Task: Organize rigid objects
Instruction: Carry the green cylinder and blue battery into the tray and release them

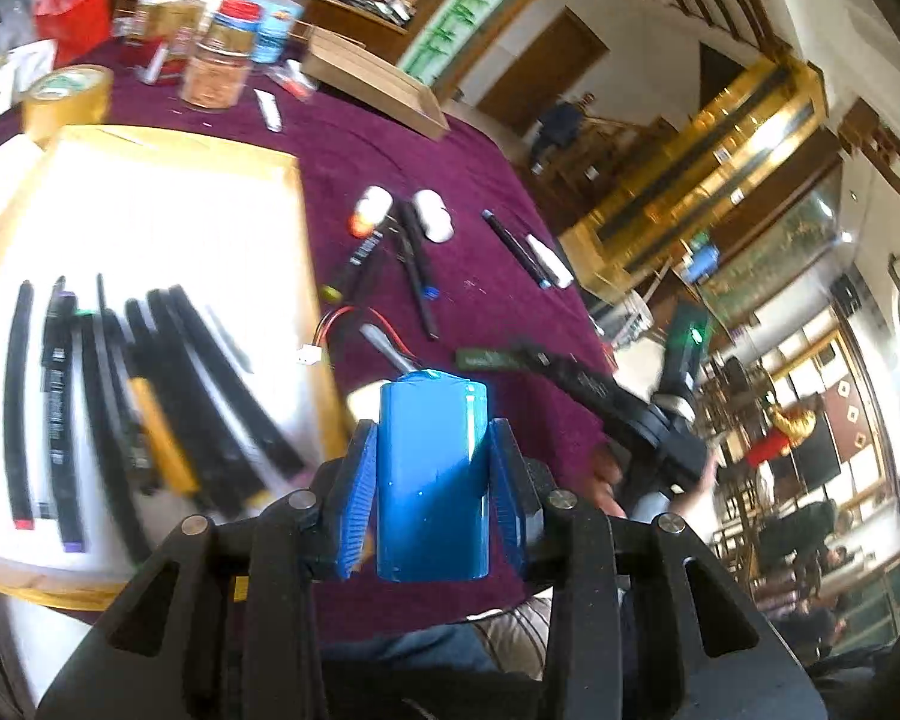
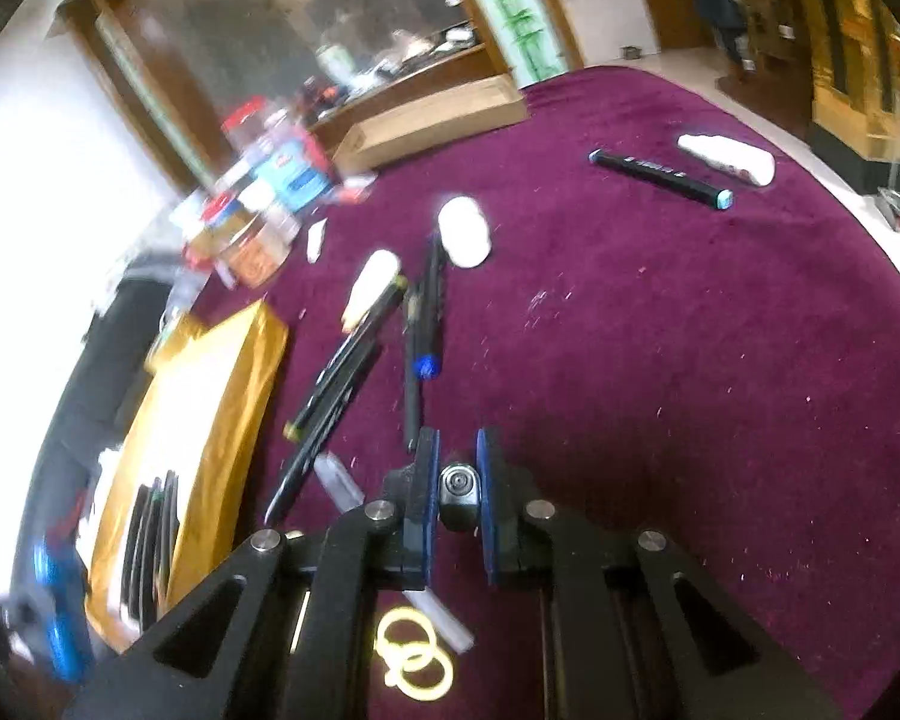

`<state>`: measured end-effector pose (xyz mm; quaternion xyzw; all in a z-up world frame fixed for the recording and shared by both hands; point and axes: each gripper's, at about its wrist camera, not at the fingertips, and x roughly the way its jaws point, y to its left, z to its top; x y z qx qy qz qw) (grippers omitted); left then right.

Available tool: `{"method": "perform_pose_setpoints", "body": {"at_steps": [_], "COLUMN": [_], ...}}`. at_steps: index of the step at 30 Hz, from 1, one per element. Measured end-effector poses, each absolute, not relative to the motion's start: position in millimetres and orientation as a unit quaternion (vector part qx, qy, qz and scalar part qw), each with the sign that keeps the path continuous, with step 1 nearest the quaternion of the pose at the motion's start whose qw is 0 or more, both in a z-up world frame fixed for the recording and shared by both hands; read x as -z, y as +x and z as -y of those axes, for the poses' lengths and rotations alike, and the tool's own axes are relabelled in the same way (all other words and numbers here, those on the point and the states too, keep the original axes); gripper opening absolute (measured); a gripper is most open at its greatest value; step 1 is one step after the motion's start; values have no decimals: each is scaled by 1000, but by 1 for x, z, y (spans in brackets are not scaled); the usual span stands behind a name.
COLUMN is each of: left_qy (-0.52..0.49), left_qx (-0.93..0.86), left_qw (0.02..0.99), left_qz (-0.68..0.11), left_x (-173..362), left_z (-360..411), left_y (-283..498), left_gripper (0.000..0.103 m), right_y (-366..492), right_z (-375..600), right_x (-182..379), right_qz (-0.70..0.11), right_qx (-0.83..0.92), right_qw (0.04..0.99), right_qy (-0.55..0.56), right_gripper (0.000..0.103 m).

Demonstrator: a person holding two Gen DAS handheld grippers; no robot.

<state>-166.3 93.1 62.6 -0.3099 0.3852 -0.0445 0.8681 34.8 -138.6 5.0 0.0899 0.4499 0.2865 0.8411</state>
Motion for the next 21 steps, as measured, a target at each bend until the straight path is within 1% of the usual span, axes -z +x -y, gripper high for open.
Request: {"method": "perform_pose_setpoints", "body": {"at_steps": [5, 9, 11, 14, 16, 21], "left_qy": [-320, -319, -316, -315, -319, -304], "left_qx": [33, 27, 16, -12, -42, -124], "left_qw": [865, 869, 872, 874, 870, 863], "left_qz": [-384, -379, -374, -371, -374, -383], "left_x": [-55, -55, -57, -56, -51, -39], "left_z": [-109, -113, -119, -132, -144, -166], "left_y": [-157, -155, -160, -169, -174, -183], "left_gripper": [33, 33, 33, 33, 33, 33], "right_y": [15, 12, 13, 14, 10, -19], "right_z": [128, 114, 110, 114, 116, 89], "right_x": [15, 27, 26, 19, 3, -45], "right_qz": [-485, -494, -492, -481, -464, -419], "right_qx": [-302, -274, -269, -270, -290, -403], "right_qw": [820, 825, 827, 834, 837, 812], "right_qy": [22, -25, -36, -17, 10, 55], "right_gripper": [12, 12, 11, 10, 10, 10]}}
